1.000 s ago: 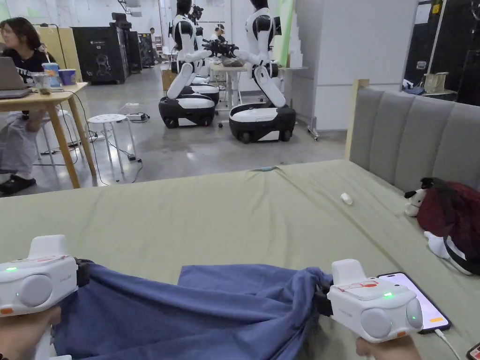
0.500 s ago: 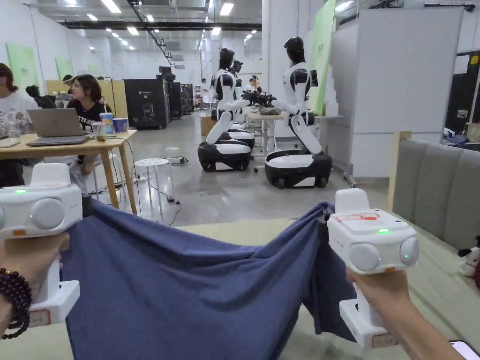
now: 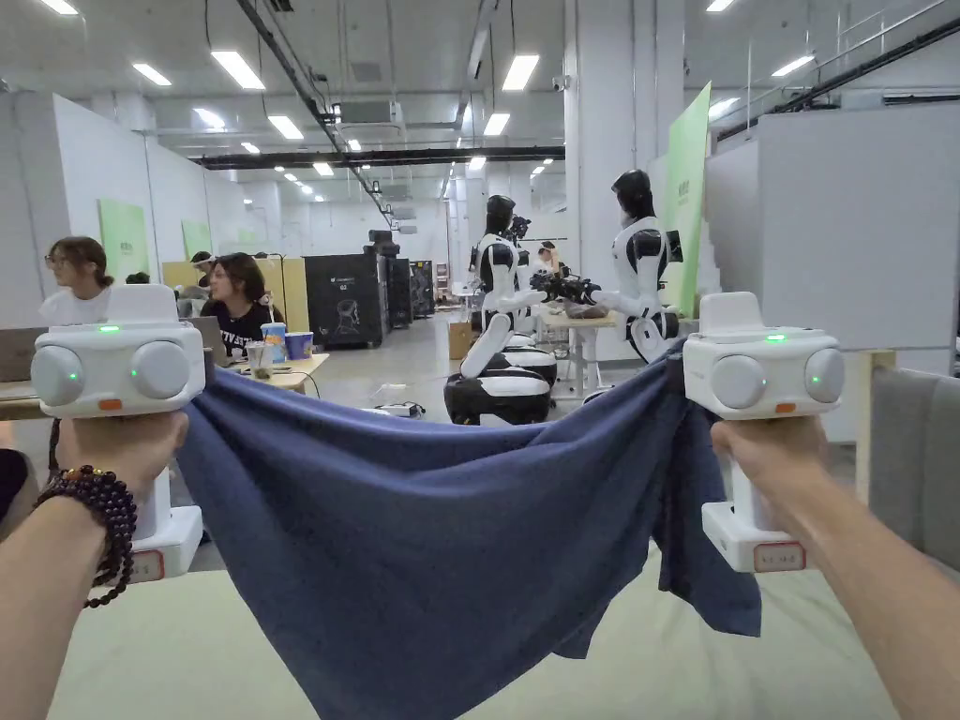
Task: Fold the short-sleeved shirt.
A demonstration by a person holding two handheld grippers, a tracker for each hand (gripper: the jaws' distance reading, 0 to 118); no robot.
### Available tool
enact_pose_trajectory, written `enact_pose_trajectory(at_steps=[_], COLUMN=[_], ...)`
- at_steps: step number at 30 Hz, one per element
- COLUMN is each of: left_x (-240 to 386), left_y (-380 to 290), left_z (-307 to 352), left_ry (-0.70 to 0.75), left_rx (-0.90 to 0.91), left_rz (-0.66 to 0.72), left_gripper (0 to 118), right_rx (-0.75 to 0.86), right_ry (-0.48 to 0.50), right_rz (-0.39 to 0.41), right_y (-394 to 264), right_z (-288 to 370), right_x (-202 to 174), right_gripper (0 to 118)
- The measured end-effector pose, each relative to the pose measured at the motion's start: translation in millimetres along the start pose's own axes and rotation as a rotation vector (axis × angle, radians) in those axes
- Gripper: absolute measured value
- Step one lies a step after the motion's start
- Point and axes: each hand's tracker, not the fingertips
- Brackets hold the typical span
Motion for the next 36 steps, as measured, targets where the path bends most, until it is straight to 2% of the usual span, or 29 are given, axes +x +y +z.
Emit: enact_pose_trajectory(at_steps=[7, 14, 17, 22, 28, 30, 32, 34, 36], left_x=[4.4, 6.5, 10.9, 12.9, 3.1, -5.8, -15.2, -25.5, -35.1], left_y=[-11.8, -90.2, -129.3, -157.1, -174.0, -185.1, -200.5, -217.3, -234.8], left_z=[-1.2, -0.5, -3.1, 1.2, 46.2, 72.3, 101.1, 129.4, 158.4], left_ry=[-0.033, -0.079, -0.085, -0.105, -0.117, -0.132, -0.146, -0.16, -0.186], left_rx=[0.003, -0.105, -0.162, -0.2, -0.203, -0.198, -0.21, -0.224, -0.244], left_rz=[-0.024, -0.045, -0.065, -0.045, -0.021, -0.024, -0.039, -0.042, -0.043], left_gripper=[2, 2, 2, 2, 2, 2, 2, 2, 2], right_rx=[-0.022, -0.146, -0.221, -0.26, -0.231, -0.223, -0.232, -0.247, -0.263], right_ry=[-0.001, 0.032, 0.025, 0.032, 0.061, 0.076, 0.1, 0.114, 0.12], right_rz=[-0.001, -0.005, 0.017, 0.002, 0.011, 0.045, 0.122, 0.147, 0.136], right_y=[-21.2, -106.1, -148.0, -168.3, -170.2, -180.2, -197.0, -213.4, -228.9], right_z=[-6.0, -7.8, -14.2, -8.5, 46.3, 73.9, 104.9, 133.4, 168.4], right_x=[-4.6, -6.5, -8.7, -6.1, -1.6, 1.7, 4.0, 11.6, 17.6], right_gripper=[10, 10, 10, 10, 10, 10, 10, 11, 11])
